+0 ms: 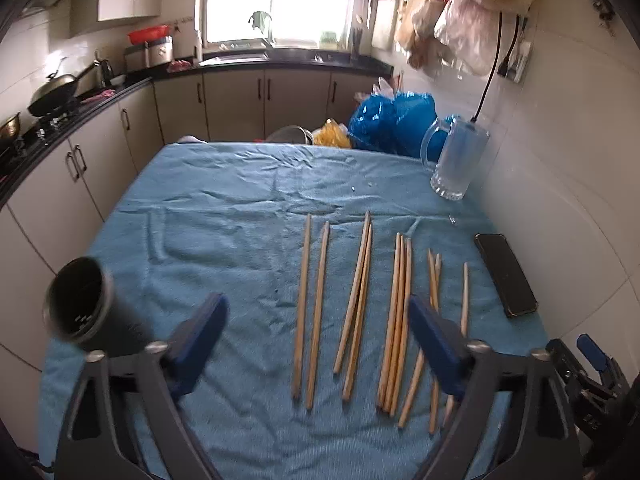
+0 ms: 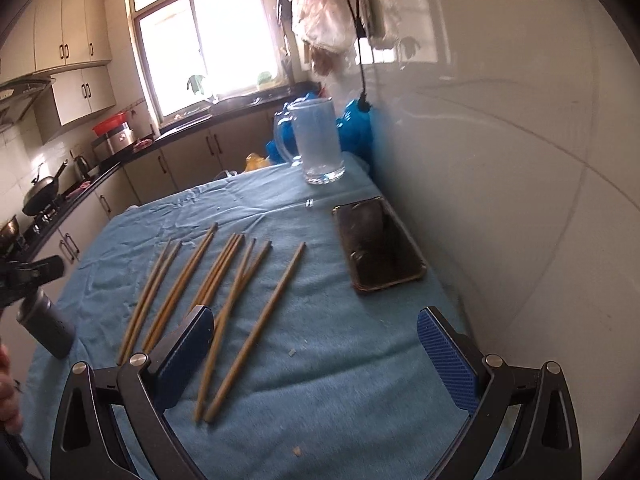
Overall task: Organize utensils
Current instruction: 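Close the left tool on a wooden chopstick while the right tool grasps another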
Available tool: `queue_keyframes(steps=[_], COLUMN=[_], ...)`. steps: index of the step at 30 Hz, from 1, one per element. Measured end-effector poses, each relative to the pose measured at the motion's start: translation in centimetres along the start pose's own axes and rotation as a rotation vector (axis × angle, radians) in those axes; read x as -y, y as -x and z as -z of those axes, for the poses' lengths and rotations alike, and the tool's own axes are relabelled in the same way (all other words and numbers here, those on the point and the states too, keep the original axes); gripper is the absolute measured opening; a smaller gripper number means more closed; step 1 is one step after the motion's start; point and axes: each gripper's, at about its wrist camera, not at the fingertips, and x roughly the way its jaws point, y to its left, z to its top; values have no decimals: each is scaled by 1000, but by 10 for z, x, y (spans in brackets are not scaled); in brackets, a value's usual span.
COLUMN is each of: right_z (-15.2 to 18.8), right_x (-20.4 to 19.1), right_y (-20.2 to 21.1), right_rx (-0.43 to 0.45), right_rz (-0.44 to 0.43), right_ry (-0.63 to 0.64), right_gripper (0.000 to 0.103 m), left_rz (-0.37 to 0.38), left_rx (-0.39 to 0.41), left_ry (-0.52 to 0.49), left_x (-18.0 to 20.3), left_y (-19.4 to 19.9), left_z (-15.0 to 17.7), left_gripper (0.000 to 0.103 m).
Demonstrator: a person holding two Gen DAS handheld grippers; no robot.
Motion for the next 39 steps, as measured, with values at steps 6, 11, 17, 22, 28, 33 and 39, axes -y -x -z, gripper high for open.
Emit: queue_keyframes(steps=[6, 11, 17, 22, 28, 33, 39], right_z=[-11, -13, -13, -11, -17, -13, 16], right_x=[-9, -15, -19, -24, -38, -33, -26], right_y=[-36, -77, -121, -140, -151, -140, -102], right_rx=[-70, -169, -254, -277, -278, -330, -392], right_rz=[-57, -93, -106, -82, 33, 14, -43], right_ry=[26, 34, 20, 35, 126, 110, 97], right_gripper=[98, 76, 63, 57, 13, 10, 9], left_rz=[-80, -85, -97, -89, -79, -20, 102], left_rx=[-83, -142, -175, -169, -200, -255, -310], left_ry=[3, 50, 33, 8, 31, 65, 96], left_x=[-12, -25, -26, -25, -33, -43, -57], left_y=[-66, -109, -138, -141, -136, -112, -60], left_z=[0, 5, 10, 8, 8, 30, 83], left_gripper=[59, 51, 39, 18, 7, 7, 7])
